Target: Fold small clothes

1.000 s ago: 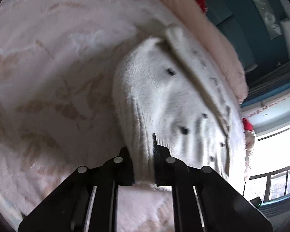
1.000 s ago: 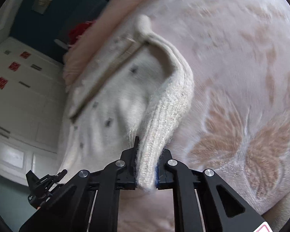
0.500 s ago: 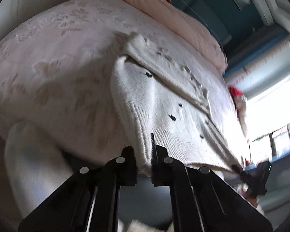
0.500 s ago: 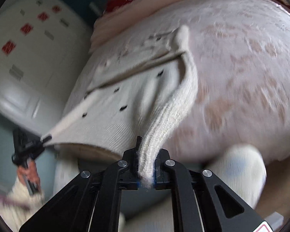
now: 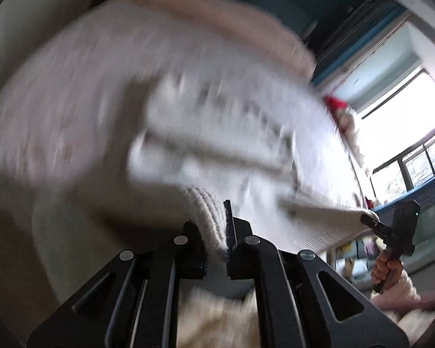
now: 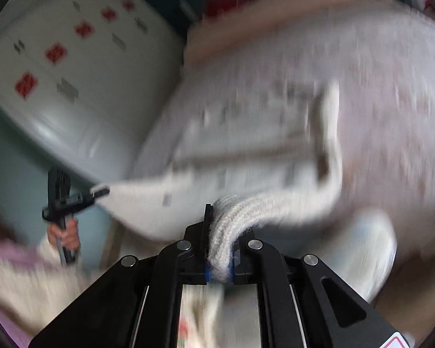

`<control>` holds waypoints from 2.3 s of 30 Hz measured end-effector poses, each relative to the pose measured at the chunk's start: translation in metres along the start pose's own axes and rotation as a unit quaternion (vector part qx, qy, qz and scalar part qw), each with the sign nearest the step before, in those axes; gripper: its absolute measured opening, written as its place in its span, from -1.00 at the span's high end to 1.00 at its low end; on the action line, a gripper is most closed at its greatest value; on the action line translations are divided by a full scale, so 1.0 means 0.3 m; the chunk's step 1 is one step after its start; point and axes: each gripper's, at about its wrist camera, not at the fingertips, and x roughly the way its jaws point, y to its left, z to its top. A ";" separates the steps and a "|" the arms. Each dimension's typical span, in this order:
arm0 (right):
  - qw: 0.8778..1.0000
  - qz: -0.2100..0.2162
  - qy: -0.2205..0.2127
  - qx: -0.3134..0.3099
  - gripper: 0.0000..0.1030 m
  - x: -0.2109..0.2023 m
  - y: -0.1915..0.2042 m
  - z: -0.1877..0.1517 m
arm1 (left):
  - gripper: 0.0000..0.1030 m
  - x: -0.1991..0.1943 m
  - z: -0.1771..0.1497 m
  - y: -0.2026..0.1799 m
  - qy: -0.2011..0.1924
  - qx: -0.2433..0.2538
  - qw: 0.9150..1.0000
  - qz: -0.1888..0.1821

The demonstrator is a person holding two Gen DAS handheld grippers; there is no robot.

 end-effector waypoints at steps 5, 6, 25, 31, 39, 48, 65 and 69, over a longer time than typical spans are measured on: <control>0.995 -0.026 -0.095 0.036 0.83 0.161 -0.143 0.336 | 0.86 0.214 0.391 -0.034 -0.072 0.023 0.997 0.032; 0.993 -0.028 -0.101 0.053 0.79 0.207 -0.181 0.367 | 0.85 0.272 0.445 -0.021 -0.078 0.016 0.996 0.044; 0.960 -0.260 -0.046 0.090 -0.40 0.666 -0.463 0.347 | -0.11 0.849 0.485 0.240 -0.004 -0.021 0.985 0.174; 0.968 -0.230 -0.037 0.096 0.82 0.695 -0.430 0.396 | 1.00 0.810 0.538 0.224 -0.017 -0.051 0.987 0.152; 0.971 -0.186 -0.115 0.094 0.82 0.527 -0.392 0.486 | 1.00 0.623 0.711 0.185 -0.069 -0.042 0.986 0.144; 0.963 -0.180 -0.053 0.192 0.62 0.682 -0.573 0.339 | -0.15 0.919 0.563 0.205 0.019 0.024 0.982 0.189; 0.955 -0.220 -0.063 0.187 0.57 0.713 -0.587 0.409 | 0.81 0.904 0.647 0.323 0.010 -0.055 0.981 0.184; 0.953 -0.244 -0.124 0.128 -0.07 0.519 -0.411 0.347 | 0.46 0.694 0.514 0.246 -0.046 -0.022 0.985 0.162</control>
